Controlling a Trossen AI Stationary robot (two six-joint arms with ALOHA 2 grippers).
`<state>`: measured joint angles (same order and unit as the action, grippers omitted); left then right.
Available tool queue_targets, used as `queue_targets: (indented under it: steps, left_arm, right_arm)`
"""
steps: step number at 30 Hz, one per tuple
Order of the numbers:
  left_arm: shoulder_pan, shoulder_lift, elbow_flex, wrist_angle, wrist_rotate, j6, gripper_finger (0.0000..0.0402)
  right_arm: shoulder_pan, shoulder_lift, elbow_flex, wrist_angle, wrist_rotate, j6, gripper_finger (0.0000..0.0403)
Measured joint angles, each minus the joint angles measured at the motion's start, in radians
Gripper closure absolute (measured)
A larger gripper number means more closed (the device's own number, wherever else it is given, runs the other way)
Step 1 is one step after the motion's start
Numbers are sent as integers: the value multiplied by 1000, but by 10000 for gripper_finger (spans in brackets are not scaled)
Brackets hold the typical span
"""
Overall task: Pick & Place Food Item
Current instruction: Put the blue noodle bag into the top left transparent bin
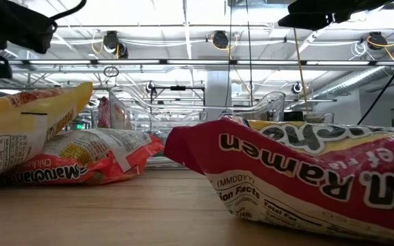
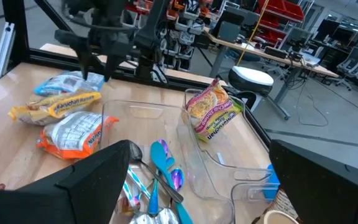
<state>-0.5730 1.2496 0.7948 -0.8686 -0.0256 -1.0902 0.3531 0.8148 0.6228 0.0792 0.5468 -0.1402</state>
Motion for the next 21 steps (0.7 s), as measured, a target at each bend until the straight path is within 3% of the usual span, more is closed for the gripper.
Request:
queue_targets:
  steps: [21]
  left_arm:
    - [-6,196,0,8,45,76,158]
  right_arm:
    - [0,0,0,0,-1,1,23]
